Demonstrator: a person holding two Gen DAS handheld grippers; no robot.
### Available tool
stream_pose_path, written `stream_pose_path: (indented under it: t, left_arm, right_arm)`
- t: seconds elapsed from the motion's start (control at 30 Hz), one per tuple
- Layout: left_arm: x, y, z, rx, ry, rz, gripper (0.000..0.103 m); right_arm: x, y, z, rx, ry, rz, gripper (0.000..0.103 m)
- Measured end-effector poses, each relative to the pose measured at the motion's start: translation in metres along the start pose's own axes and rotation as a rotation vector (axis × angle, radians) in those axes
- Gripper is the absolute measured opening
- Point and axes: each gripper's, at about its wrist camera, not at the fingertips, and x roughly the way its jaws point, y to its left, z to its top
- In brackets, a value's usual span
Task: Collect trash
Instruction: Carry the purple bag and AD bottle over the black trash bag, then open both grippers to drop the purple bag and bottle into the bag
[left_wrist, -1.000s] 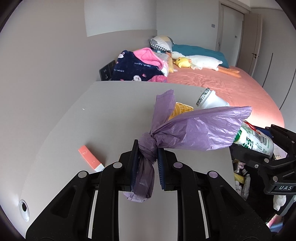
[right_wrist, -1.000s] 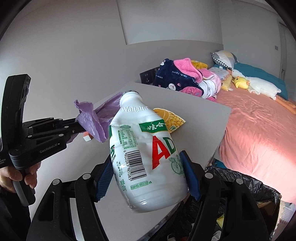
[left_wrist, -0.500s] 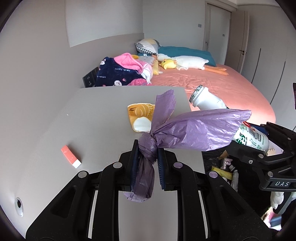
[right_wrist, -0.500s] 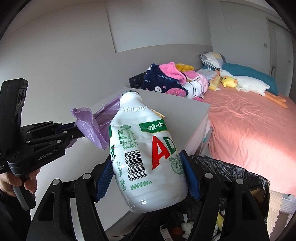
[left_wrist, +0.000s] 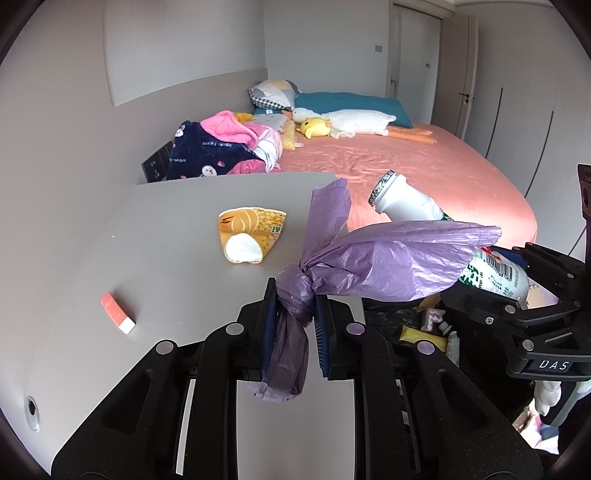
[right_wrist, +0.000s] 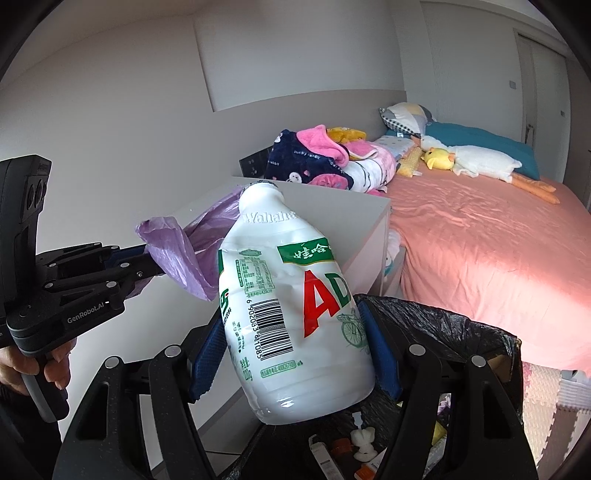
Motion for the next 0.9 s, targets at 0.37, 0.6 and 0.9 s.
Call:
stream_pose_path:
  t: [0.37, 0.6, 0.9]
  left_arm:
    - [0.011, -0.027, 0.003, 0.044, 0.019, -0.038, 0.018]
    - [0.022, -0.045, 0.008, 0.066, 0.030, -0.073, 0.018]
    - [0.033, -0.073, 0.013, 0.105, 0.045, -0.124, 0.018]
  right_arm:
    - [-0.010, -0.024, -0.008, 0.048, -0.006, -0.035, 0.070]
    - [-0.018, -0.040, -0.012, 0.076, -0.014, -0.062, 0.070]
    - [-0.029, -0.066, -0.015, 0.118, -0.025, -0.104, 0.070]
